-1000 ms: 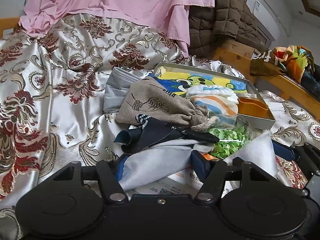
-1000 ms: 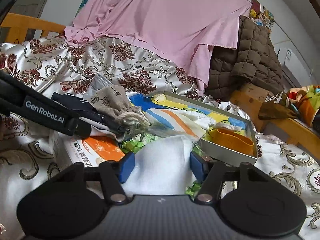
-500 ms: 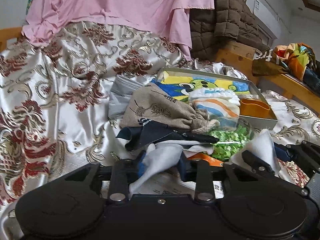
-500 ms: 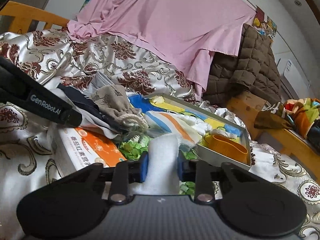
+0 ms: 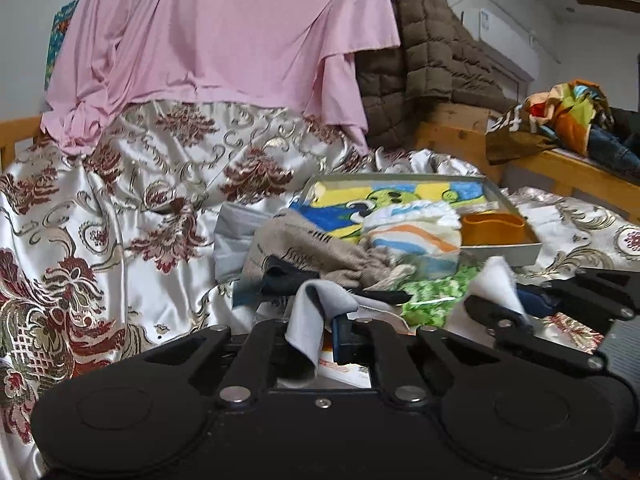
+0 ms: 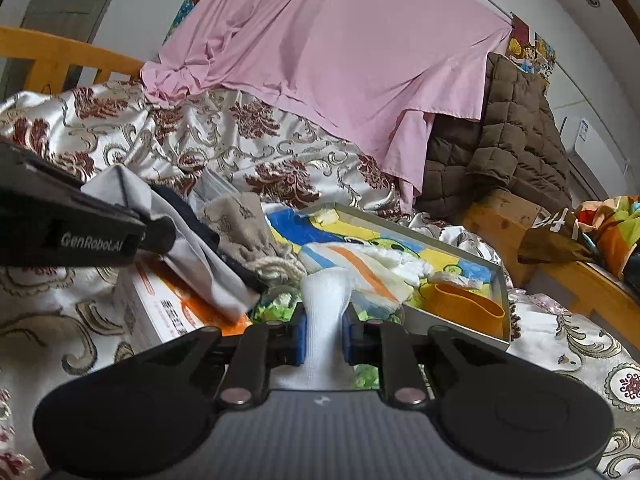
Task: Organize soft objects
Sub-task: 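Grasp the white pad with the right tool while the left tool grasps the grey cloth, then lift the white pad and grey cloth and carry both over the painted tray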
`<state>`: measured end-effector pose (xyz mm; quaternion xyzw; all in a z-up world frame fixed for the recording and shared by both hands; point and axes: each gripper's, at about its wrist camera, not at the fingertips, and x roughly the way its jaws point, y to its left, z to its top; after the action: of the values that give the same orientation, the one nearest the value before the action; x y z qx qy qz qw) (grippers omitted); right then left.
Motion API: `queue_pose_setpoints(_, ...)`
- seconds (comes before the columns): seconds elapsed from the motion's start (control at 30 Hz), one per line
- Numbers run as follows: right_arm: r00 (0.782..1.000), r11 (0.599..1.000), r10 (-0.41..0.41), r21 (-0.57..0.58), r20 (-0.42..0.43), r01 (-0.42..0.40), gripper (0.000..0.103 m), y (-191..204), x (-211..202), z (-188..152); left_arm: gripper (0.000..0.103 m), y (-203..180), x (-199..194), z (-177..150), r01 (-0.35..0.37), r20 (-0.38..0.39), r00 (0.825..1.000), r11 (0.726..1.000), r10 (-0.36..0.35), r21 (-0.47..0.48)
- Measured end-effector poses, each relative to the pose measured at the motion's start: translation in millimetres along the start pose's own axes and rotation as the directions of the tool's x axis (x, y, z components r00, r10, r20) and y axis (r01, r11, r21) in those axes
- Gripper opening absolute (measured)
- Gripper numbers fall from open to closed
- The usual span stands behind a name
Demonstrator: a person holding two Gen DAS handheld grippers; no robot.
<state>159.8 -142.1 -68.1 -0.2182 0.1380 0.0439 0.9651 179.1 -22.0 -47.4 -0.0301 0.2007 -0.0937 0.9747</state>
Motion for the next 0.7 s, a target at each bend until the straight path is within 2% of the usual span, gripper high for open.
queue_pose_setpoints(0.2,0.999,1.000,0.011,0.009,0.045,-0.011,0.016,-2.9,-10.2,7.9,0.006,-4.0,-12.6,4.5,0.018,0.033,0.999,0.999,-0.017,-0.026)
queue_pose_setpoints(0.37,0.999,1.000,0.009,0.015,0.048,-0.010,0.016,-4.0,-11.2,9.5,0.004,-5.5,-14.4,4.3,0.024,0.034,0.999,0.999,-0.023,-0.029)
queue_pose_setpoints(0.43,0.999,1.000,0.006,0.016,0.047,-0.007,0.016,-4.3,-11.0,9.5,0.006,-5.8,-14.5,3.0,0.018,0.040,0.999,0.999,-0.017,-0.027)
queue_pose_setpoints(0.5,0.999,1.000,0.005,0.018,0.047,-0.006,0.016,-4.5,-11.0,9.4,0.013,-4.3,-13.6,1.8,-0.002,0.040,0.999,0.999,0.003,-0.032)
queue_pose_setpoints(0.7,0.999,1.000,0.004,0.017,0.039,-0.004,0.016,-2.7,-9.5,8.8,0.015,2.1,-9.0,0.0,0.012,0.022,1.000,0.998,-0.011,-0.064)
